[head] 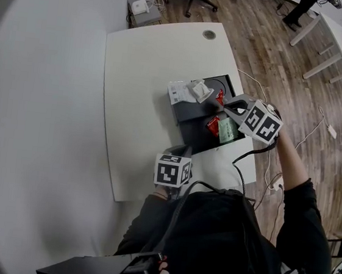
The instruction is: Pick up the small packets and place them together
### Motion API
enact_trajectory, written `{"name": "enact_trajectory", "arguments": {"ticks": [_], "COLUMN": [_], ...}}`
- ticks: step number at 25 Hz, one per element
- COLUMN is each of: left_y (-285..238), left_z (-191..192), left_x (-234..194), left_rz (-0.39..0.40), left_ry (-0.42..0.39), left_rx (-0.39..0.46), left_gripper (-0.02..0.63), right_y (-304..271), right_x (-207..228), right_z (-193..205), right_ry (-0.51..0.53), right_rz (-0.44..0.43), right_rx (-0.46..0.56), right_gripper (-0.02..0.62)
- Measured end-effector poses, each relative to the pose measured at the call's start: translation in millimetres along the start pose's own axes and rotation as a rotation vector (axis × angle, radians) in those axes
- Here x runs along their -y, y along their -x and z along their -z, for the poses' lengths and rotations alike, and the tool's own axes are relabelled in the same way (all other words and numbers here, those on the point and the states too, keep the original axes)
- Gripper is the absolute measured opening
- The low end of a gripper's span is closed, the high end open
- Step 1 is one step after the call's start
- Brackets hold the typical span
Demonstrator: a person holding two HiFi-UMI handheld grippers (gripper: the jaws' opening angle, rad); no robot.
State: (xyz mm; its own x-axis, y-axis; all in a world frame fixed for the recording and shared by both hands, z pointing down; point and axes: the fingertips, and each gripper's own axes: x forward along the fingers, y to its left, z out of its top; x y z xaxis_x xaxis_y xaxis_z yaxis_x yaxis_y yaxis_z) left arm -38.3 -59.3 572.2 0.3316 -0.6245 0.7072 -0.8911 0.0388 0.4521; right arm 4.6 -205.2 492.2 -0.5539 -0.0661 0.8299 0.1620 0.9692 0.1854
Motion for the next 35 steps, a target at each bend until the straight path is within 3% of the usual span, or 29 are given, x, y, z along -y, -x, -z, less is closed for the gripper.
{"name": "enact_trajectory", "arguments": {"ticks": [9,22,30,35], "left_y": [-0.4,-2.2,-3.2,-3.8], "left_z": [-0.6,-2.4,-3.7,-5.6], "left_x": [-0.5,-0.5,-0.3,-0.7], "left_rz": [-0.004,-0.005,-0.009,-0.006], "left_ry": [-0.001,0.002,-0.003,-0.005], "left_rx": [-0.004,-0.004,-0.003,-0.006], "left_gripper": [0.0,0.0,0.0,0.0], "right_y": [-22.0,-52.9,-61.5,-63.0], "right_x": [52.8,57.3,55.5,52.0], "right_z": [6.4,13.7,15.3,17.4], "right_ry": [-0.062,-0.065,-0.153,-0.173], "right_rz": [0.094,0.071,0.044,0.0], "right_rx": [-0.005,-0.056,-0.044,-0.056], "right_gripper": [0.003,0.003,0.009,0.098]}}
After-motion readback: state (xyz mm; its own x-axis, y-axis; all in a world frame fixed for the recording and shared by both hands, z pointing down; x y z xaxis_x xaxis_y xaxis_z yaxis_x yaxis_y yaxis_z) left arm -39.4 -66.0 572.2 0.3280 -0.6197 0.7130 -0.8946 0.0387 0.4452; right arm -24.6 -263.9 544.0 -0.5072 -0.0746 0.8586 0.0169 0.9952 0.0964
